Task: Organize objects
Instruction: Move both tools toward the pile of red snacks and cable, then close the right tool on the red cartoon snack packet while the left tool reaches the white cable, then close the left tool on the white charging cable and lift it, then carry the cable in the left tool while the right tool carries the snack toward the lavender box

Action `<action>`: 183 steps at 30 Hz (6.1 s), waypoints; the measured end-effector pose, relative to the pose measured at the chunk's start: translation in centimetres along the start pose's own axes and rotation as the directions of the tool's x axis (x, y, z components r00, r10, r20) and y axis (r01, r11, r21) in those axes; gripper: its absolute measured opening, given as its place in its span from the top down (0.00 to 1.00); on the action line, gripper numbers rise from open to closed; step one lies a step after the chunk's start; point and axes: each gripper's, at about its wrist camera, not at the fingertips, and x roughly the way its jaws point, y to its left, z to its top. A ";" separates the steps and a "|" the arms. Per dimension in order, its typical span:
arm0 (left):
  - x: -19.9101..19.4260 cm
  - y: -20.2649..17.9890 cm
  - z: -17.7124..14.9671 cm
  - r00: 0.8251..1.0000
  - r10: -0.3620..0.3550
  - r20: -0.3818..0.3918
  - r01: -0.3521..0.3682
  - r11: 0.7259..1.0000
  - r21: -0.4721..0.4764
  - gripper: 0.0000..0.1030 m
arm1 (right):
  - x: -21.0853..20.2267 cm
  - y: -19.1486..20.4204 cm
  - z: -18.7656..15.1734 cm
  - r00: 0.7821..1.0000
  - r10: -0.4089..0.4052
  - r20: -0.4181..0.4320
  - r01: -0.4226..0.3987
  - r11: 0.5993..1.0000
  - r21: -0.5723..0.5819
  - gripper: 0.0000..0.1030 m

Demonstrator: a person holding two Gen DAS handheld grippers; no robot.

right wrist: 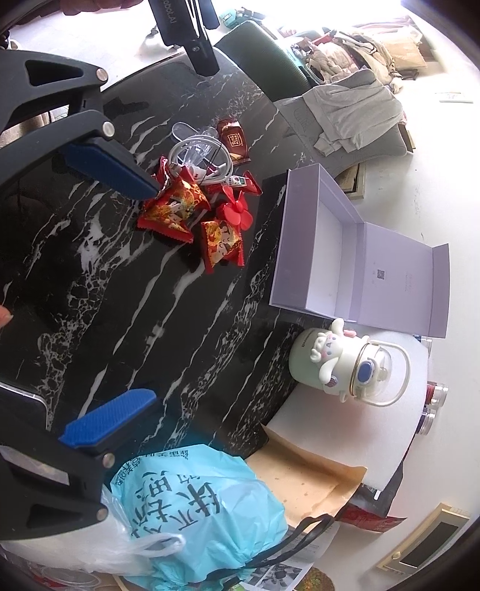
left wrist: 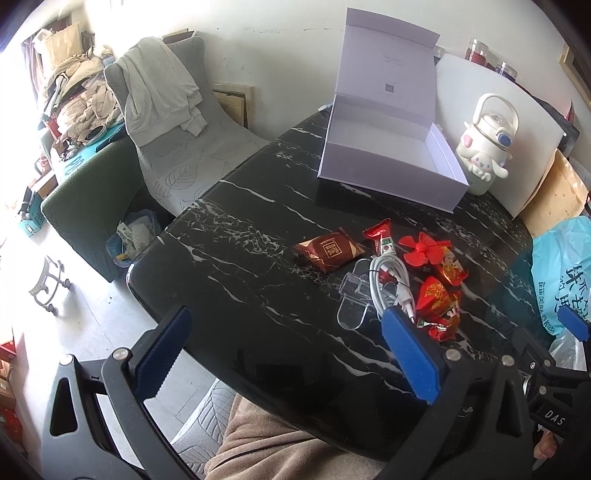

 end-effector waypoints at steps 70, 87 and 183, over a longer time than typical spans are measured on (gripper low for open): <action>5.1 -2.4 1.0 0.978 -0.198 -0.057 0.206 0.962 0.181 0.01 | 9.6 3.5 1.0 0.954 0.264 -0.144 -0.257 0.964 0.068 0.37; 6.3 -5.0 1.7 0.957 -0.278 -0.084 0.290 0.931 0.224 0.26 | 8.8 1.1 0.1 0.956 0.268 -0.117 -0.258 0.962 0.093 0.72; 6.8 -9.9 -1.0 0.942 -0.321 -0.092 0.331 0.856 0.397 0.90 | 9.8 1.6 -0.9 0.978 0.207 -0.025 -0.207 0.978 -0.021 0.55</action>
